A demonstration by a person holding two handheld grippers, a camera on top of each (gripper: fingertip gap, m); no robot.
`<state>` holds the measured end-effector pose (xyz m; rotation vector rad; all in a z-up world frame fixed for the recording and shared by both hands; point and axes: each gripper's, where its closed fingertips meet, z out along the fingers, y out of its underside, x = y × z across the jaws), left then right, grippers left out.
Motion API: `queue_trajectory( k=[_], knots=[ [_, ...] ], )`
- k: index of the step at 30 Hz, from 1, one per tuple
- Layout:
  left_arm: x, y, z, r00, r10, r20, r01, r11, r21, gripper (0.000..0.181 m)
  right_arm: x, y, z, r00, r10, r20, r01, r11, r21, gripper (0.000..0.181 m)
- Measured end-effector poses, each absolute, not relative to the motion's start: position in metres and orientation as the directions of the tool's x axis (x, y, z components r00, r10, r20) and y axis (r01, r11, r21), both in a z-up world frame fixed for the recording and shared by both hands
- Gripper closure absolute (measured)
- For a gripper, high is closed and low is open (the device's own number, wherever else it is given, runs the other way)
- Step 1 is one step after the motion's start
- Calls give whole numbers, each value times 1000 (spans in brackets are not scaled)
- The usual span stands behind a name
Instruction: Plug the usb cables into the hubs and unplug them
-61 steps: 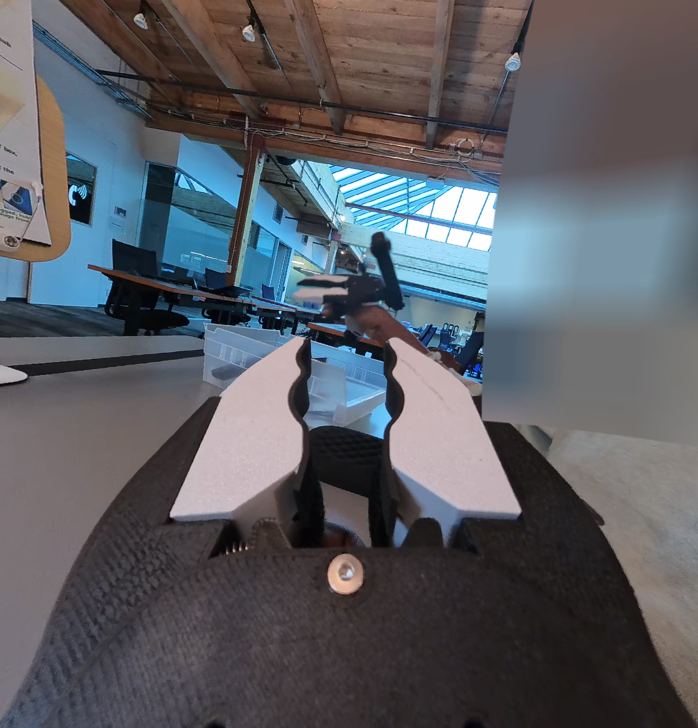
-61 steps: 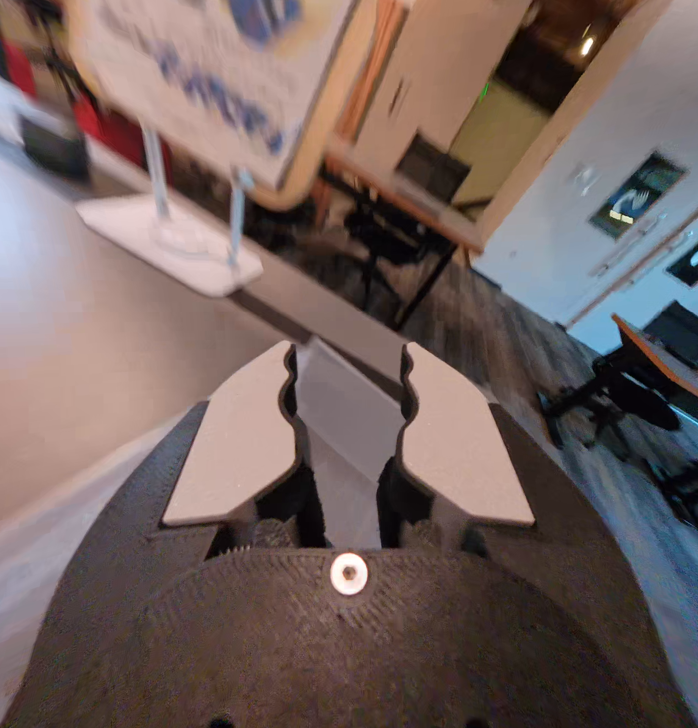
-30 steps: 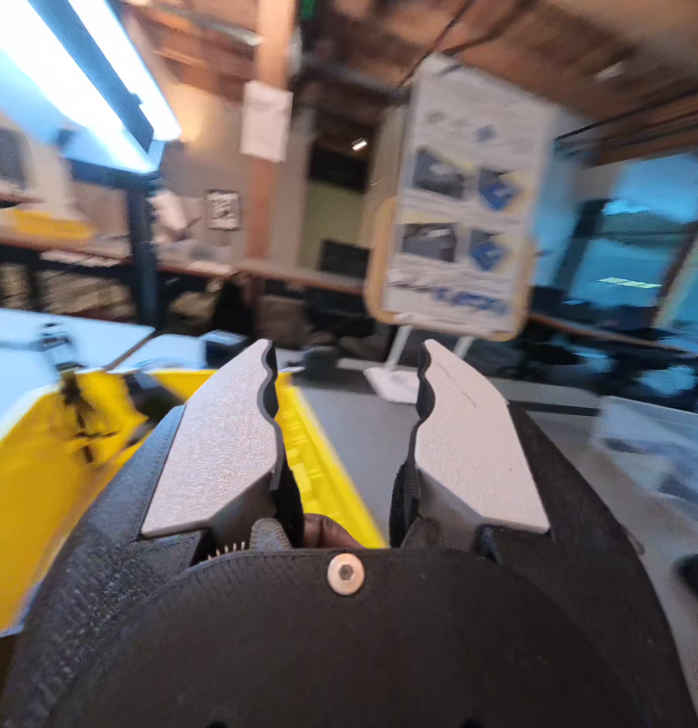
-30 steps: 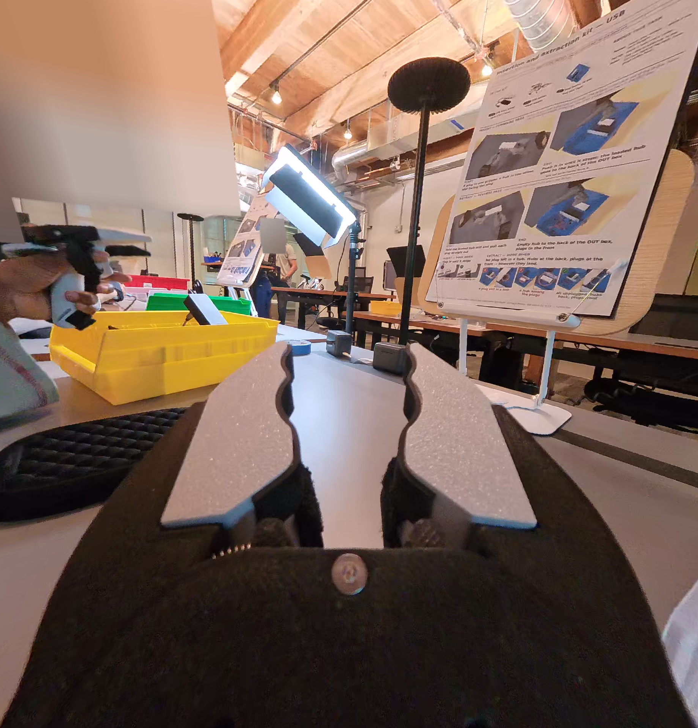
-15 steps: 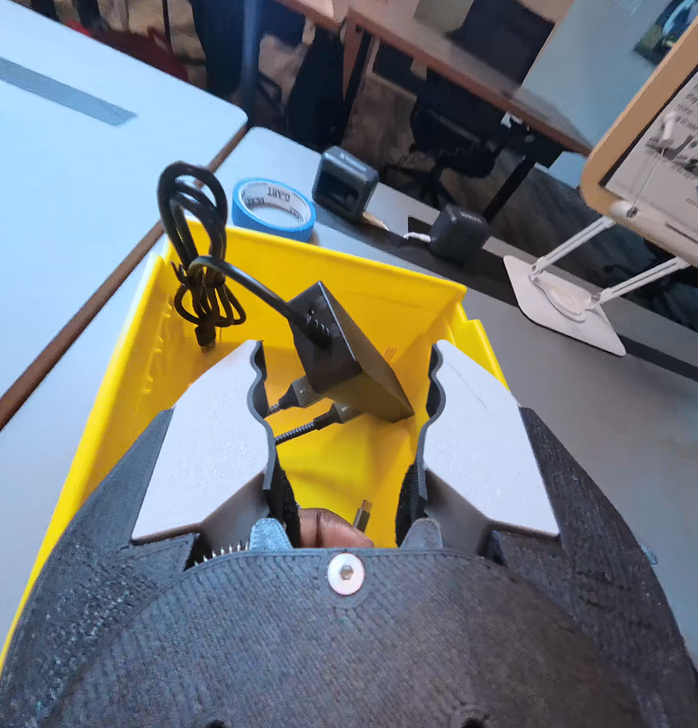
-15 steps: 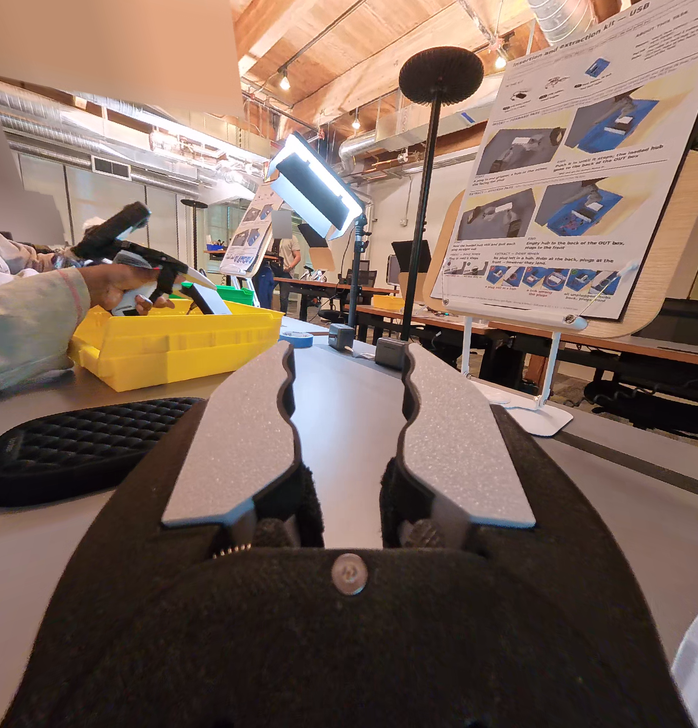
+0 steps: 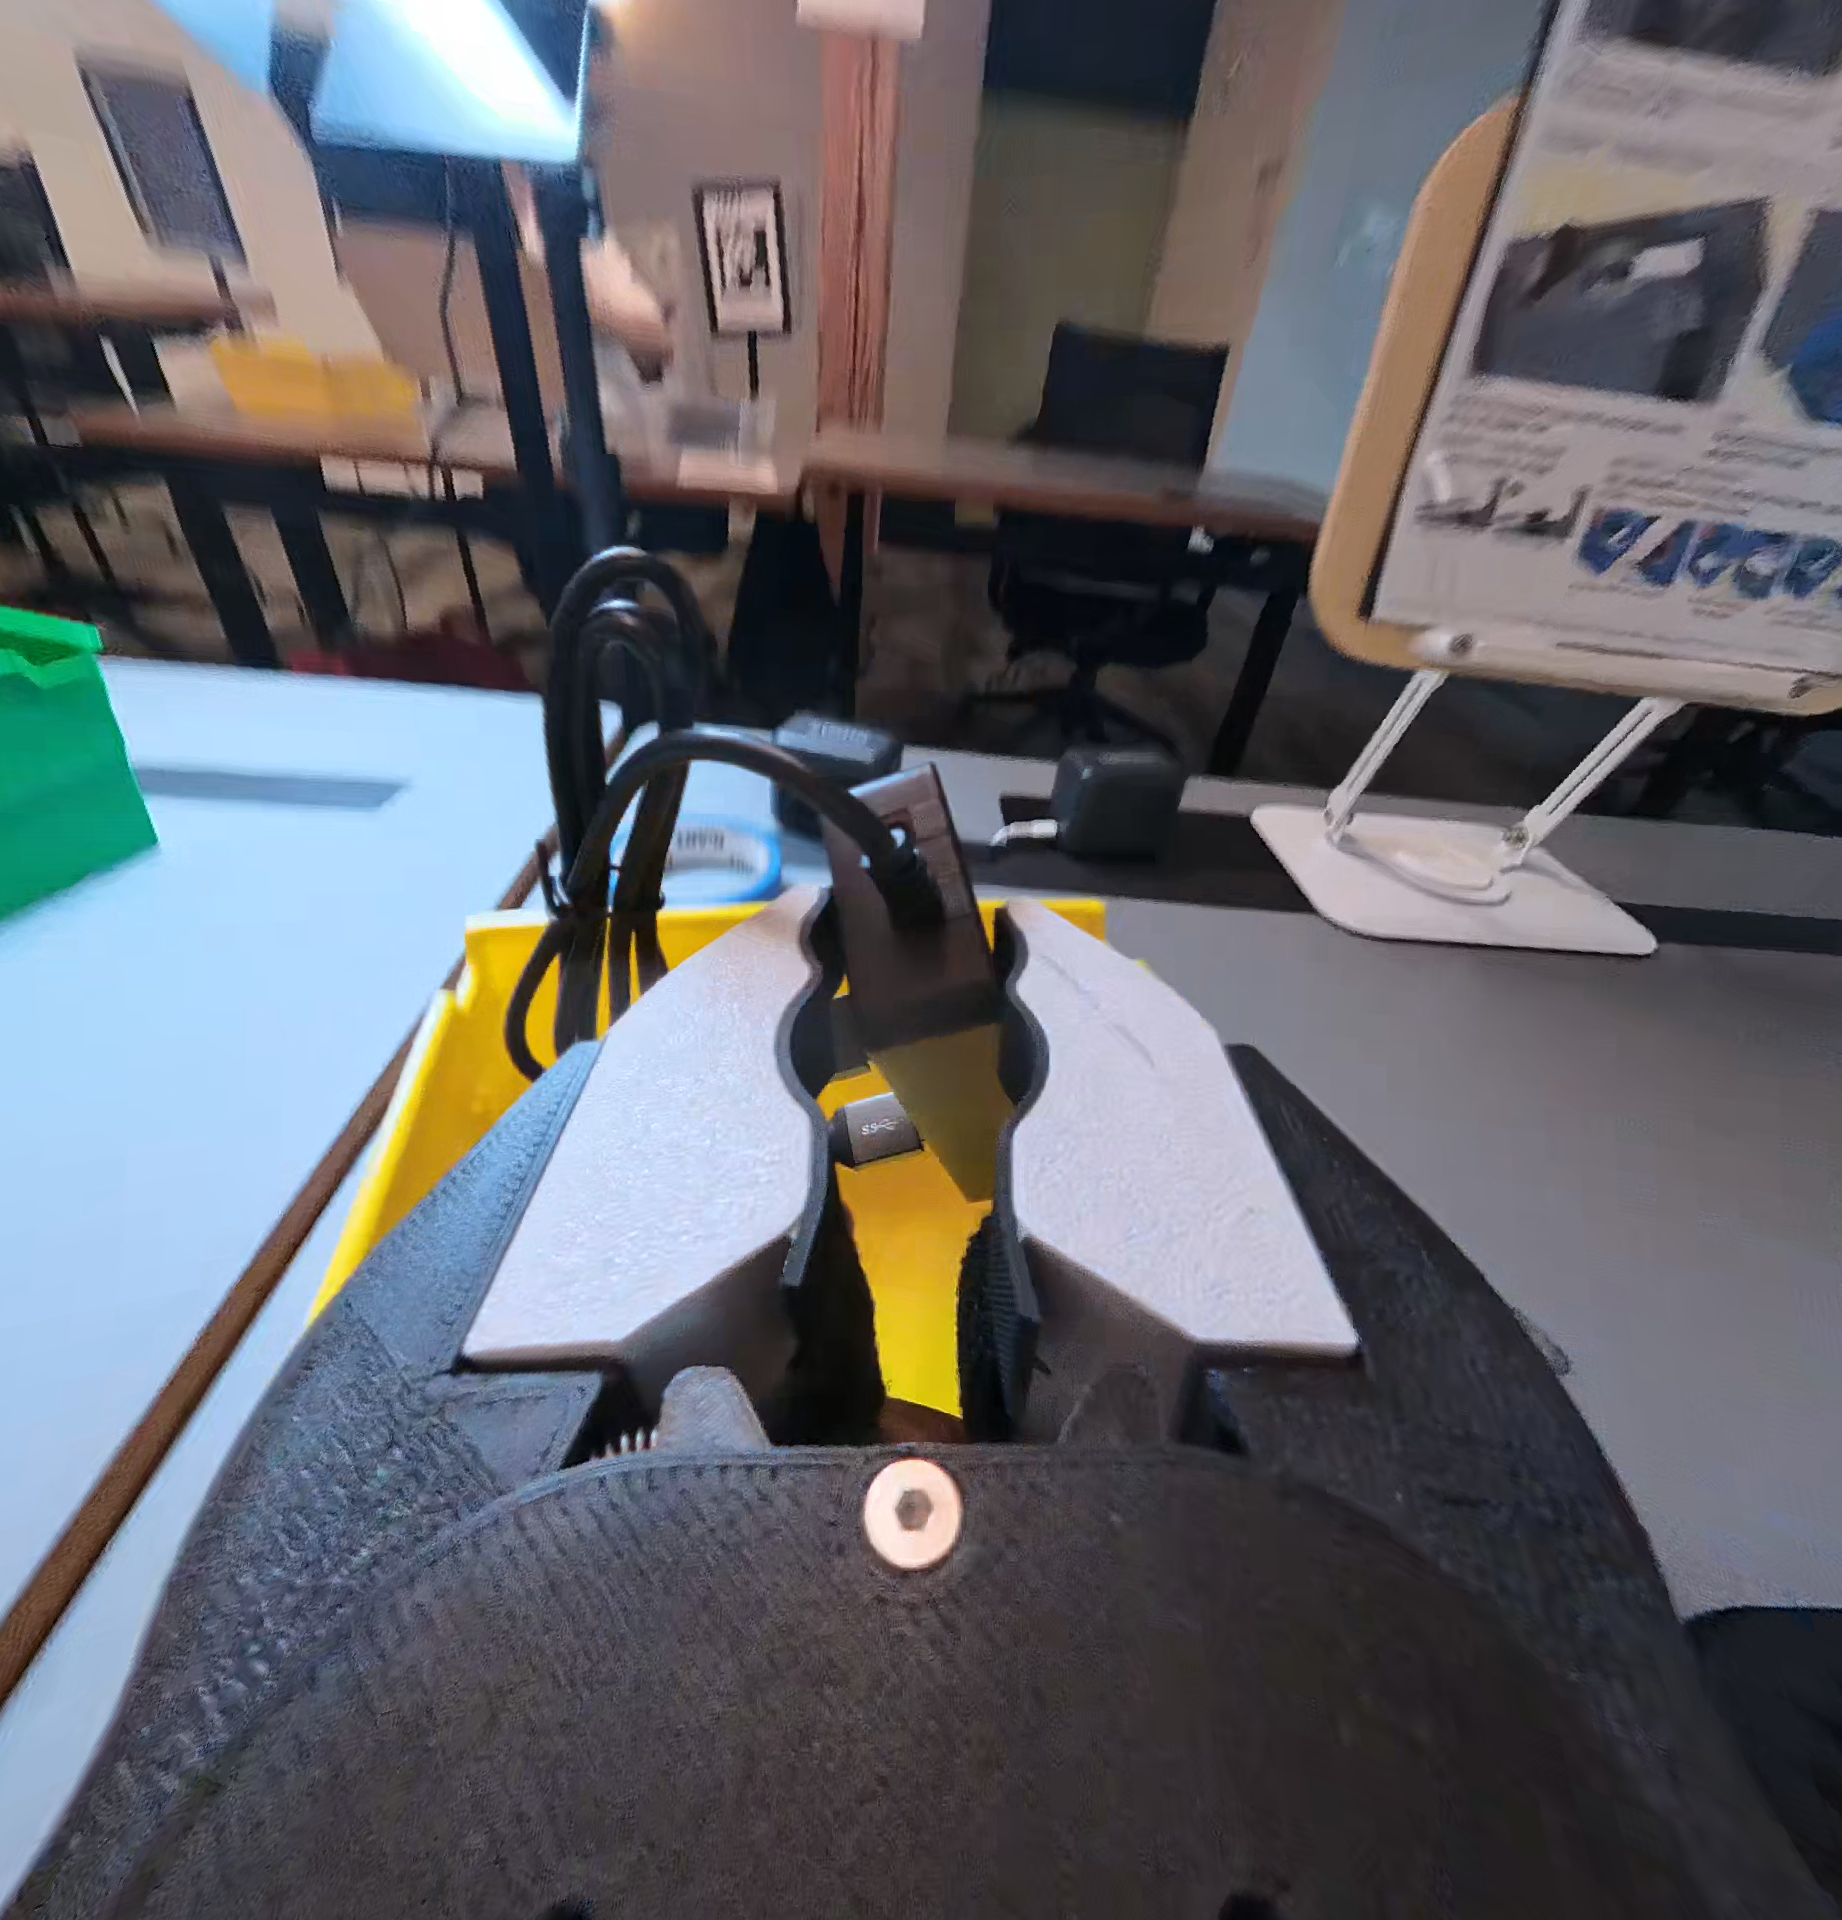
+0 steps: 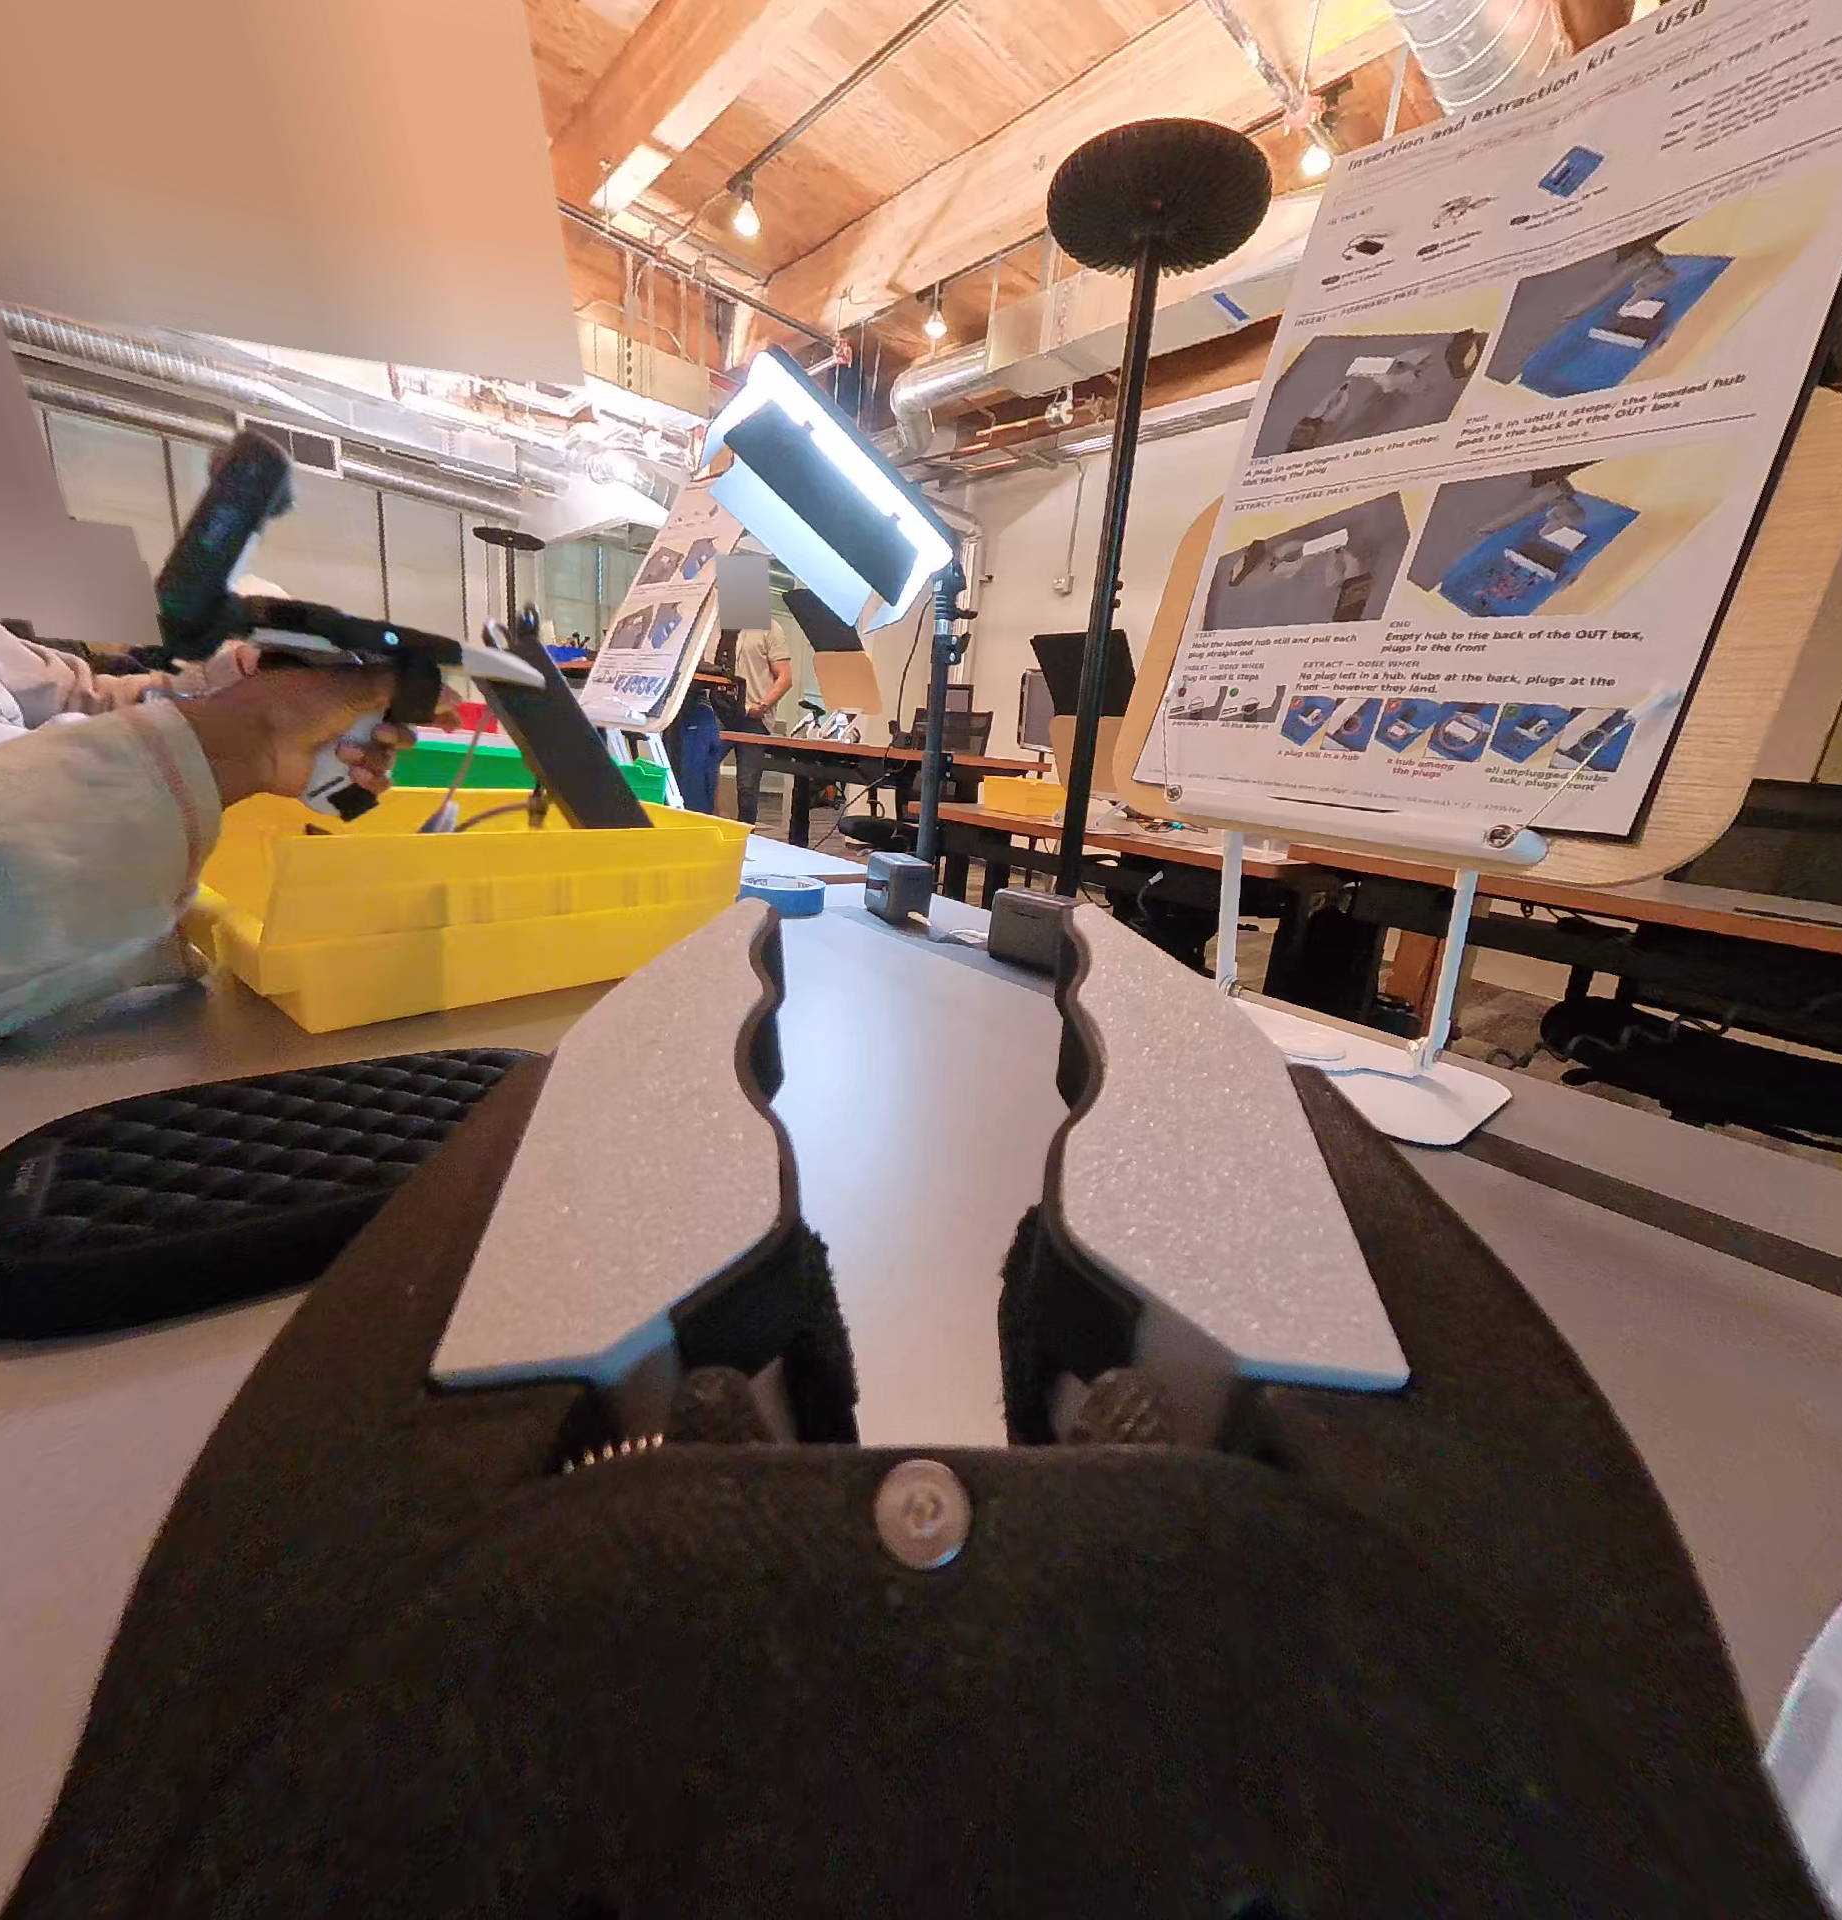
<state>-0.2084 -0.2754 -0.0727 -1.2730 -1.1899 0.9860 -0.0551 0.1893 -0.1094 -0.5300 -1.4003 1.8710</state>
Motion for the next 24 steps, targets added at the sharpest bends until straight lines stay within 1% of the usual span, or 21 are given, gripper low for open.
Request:
queue_trajectory(
  k=[4, 9, 12, 15, 17, 20, 22, 24],
  knots=[
    [-185, -253, -24, 168, 983, -69, -122, -49, -991, 155, -55, 188, -110, -648, 754, 105, -308, -134, -942, 131],
    [-147, -212, 25, 151, 947, -285, -328, -224, -918, 155, -54, 186, -111, -647, 752, 126, -316, -114, -942, 131],
    [-126, -179, 41, 120, 888, -443, -410, -362, -837, 154, -54, 185, -111, -639, 755, 147, -325, -91, -941, 131],
    [-110, -141, 47, 49, 788, -614, -453, -530, -717, 154, -54, 183, -112, -629, 758, 174, -335, -62, -940, 128],
    [-102, -113, 47, 32, 723, -690, -475, -597, -647, 154, -54, 182, -113, -612, 764, 202, -345, -28, -938, 126],
    [-85, -65, 46, 111, 669, -735, -544, -578, -608, 154, -54, 176, -114, -576, 765, 287, -369, 69, -927, 120],
    [-69, -32, 46, 222, 650, -726, -600, -497, -628, 154, -51, 167, -111, -546, 756, 361, -405, 138, -904, 112],
    [-51, 1, 45, 352, 631, -691, -636, -381, -671, 154, -47, 155, -99, -504, 753, 423, -463, 178, -868, 100]
  ],
)
